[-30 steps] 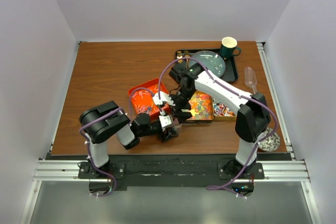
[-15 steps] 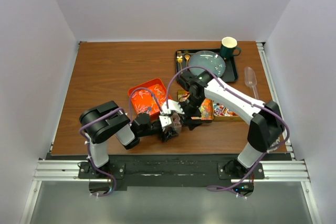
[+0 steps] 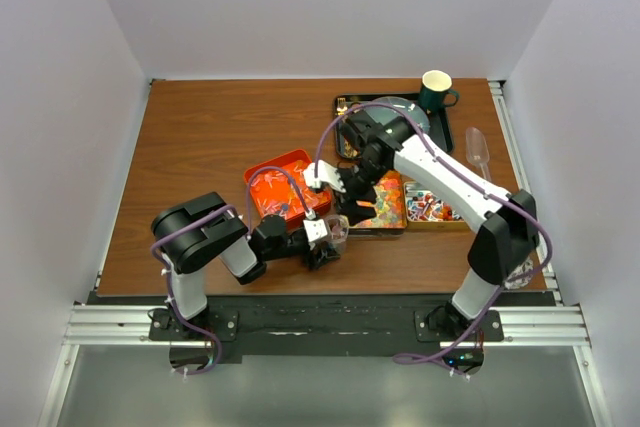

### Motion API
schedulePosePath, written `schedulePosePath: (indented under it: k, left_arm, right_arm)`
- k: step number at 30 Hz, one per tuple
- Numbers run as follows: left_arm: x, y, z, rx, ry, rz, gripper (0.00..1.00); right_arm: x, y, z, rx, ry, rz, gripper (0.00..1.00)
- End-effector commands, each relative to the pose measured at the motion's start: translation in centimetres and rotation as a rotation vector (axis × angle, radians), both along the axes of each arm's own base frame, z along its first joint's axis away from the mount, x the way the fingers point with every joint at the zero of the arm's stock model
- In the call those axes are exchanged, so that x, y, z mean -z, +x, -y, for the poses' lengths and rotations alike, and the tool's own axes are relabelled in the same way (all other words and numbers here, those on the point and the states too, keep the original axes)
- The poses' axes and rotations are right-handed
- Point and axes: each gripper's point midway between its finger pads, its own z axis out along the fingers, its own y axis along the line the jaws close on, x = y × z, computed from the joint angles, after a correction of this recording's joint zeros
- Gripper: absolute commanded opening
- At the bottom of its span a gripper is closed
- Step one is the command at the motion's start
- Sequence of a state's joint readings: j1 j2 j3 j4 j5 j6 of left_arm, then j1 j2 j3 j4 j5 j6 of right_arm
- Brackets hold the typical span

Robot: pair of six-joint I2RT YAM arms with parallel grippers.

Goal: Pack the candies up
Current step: Screw the bottle lid onto the packing bottle.

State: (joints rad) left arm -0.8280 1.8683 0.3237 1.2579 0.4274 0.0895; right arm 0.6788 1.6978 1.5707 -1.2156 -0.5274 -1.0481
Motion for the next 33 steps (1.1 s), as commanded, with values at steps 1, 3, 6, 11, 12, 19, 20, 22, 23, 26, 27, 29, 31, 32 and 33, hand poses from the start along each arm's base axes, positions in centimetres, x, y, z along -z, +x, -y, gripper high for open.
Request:
schedulePosePath:
  k: [1, 3, 6, 11, 12, 19, 20, 22, 23, 26, 27, 29, 31, 32, 33]
  left_arm:
    - [2.1, 0.2, -0.8, -0.029, 0.082, -0.025, 0.0]
    - [2.2, 0.2, -0.9, -0.032, 0.085, -0.026, 0.0]
    - [2.2, 0.3, -1.0, -0.037, 0.086, -0.024, 0.0]
    - [2.2, 0.4, -1.0, -0.041, 0.087, -0.023, 0.0]
    - [2.2, 0.5, -1.0, -0.043, 0.087, -0.022, 0.0]
    - [2.2, 0.6, -1.0, -0.05, 0.088, -0.025, 0.0]
    - [2.2, 0.6, -1.0, -0.051, 0.088, -0.025, 0.0]
    - [2.4, 0.6, -1.1, -0.055, 0.091, -0.029, 0.0]
    - [2.4, 0.6, -1.0, -0.053, 0.091, -0.029, 0.0]
    - [2.4, 0.6, -1.1, -0.055, 0.091, -0.03, 0.0]
    - [2.3, 0.7, -1.1, -0.058, 0.09, -0.028, 0.0]
    - [2.4, 0.6, -1.1, -0.057, 0.092, -0.032, 0.0]
    - [2.4, 0.7, -1.0, -0.057, 0.091, -0.031, 0.0]
    - [2.5, 0.6, -1.0, -0.056, 0.092, -0.032, 0.0]
    - [2.4, 0.7, -1.0, -0.056, 0.09, -0.031, 0.0]
  right_arm:
    - [-1.4, 0.3, -3.3, -0.085, 0.089, -0.004, 0.68]
    - [-0.8, 0.0, -3.6, -0.116, 0.072, -0.039, 0.68]
    - [-0.6, -0.3, -3.8, -0.164, 0.052, -0.06, 0.68]
    - [0.4, -1.5, -3.4, -0.202, 0.011, -0.104, 0.68]
    - [0.7, -1.8, -3.1, -0.203, -0.002, -0.115, 0.68]
    - [0.8, -2.4, -2.2, -0.189, -0.024, -0.113, 0.68]
    - [0.7, -2.6, -2.1, -0.187, -0.025, -0.109, 0.67]
    - [1.0, -2.9, -1.6, -0.182, -0.04, -0.118, 0.68]
    - [0.9, -3.0, -1.4, -0.181, -0.043, -0.113, 0.67]
    - [0.9, -3.3, -0.8, -0.169, -0.057, -0.105, 0.67]
    - [1.2, -3.4, -0.6, -0.166, -0.061, -0.105, 0.67]
    - [1.3, -3.6, -0.2, -0.148, -0.069, -0.106, 0.67]
    - [1.3, -4.0, 0.2, -0.13, -0.079, -0.113, 0.67]
    - [1.4, -4.1, 0.4, -0.122, -0.087, -0.11, 0.67]
    - [1.6, -4.4, 0.9, -0.114, -0.098, -0.112, 0.67]
